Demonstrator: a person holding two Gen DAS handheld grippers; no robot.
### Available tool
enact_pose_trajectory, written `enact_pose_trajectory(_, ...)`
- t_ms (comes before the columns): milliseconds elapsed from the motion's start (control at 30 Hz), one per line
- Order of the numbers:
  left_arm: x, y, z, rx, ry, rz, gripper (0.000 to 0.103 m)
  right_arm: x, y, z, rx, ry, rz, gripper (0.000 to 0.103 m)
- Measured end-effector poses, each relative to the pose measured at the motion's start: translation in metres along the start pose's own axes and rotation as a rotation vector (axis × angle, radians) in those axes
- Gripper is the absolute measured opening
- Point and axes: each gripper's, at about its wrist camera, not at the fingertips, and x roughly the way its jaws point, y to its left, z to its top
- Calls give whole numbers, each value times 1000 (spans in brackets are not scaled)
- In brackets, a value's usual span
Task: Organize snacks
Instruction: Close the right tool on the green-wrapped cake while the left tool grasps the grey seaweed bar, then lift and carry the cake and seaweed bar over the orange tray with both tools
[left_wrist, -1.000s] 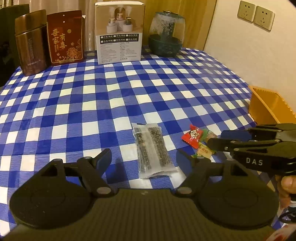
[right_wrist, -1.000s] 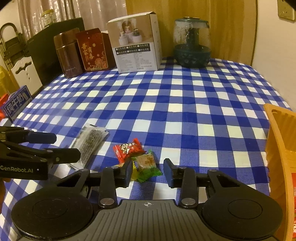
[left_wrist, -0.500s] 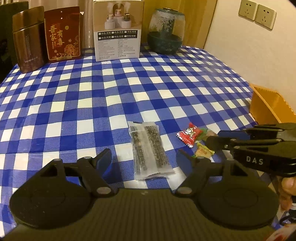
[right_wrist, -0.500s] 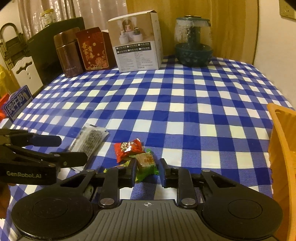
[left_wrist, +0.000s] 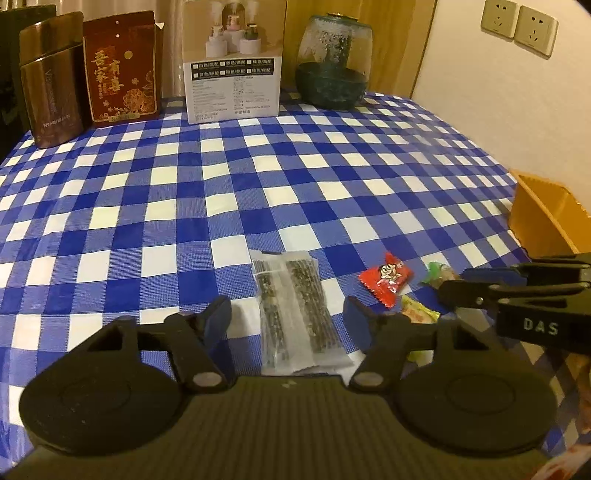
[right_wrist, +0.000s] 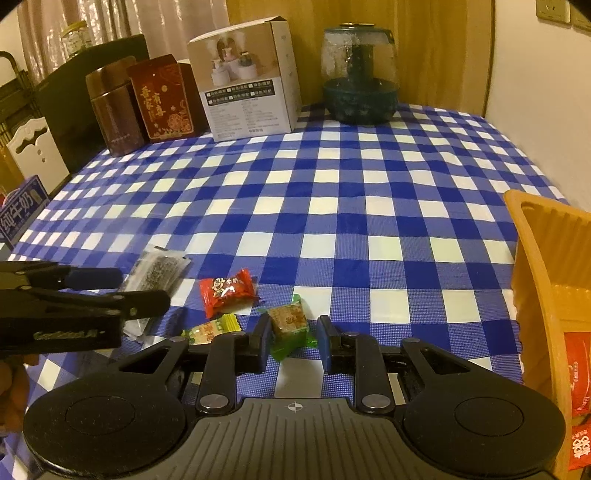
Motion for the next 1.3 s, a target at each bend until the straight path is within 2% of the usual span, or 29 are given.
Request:
enact_pose_trajectory(67,4,-2,0,19,3,9,62,2,0,0,0,8,4,41)
enact_pose_trajectory(133,5,-6,0,49,4,22,59,1,2,-1,-17,0,8,46)
enact_pose_trajectory(200,5,-8,0,61,7,17,54,1,3,-1,-22,-5,1,46)
enact_pose_trajectory(233,4,-8,0,62,9,11,46,2,3,0,-19,-7,-1,46)
enact_pose_trajectory(267,4,-8,1,62,13,5,43,2,2,0,-16,-11,-1,46)
enact_pose_trajectory(533,3,-6,0,53,20,2,41,8,6,0,-67,-29,-1,46)
enact_pose_trajectory(600,3,-6,-1,54,17,3,42,9,8,-1,-84,-26,-11,41)
enact_pose_trajectory(667,3,-8,-2,69,10,12,44,9,9,-1,-94,-23,-23,28)
enact_pose_trajectory(700,2,-8,-2,76,5,14,44,9,9,-1,-92,-21,-27,26)
enact_pose_trajectory(833,3,-7,-2,78,4,16,43,8,4,0,-57,-11,-20,24)
enact_pose_trajectory(1067,2,-5,-1,58,18,25,35,6,0,1,-10,-4,-27,23)
enact_pose_trajectory(1300,-3,-4,-1,30,39,17,35,-1,-1,1,13,-12,-43,23)
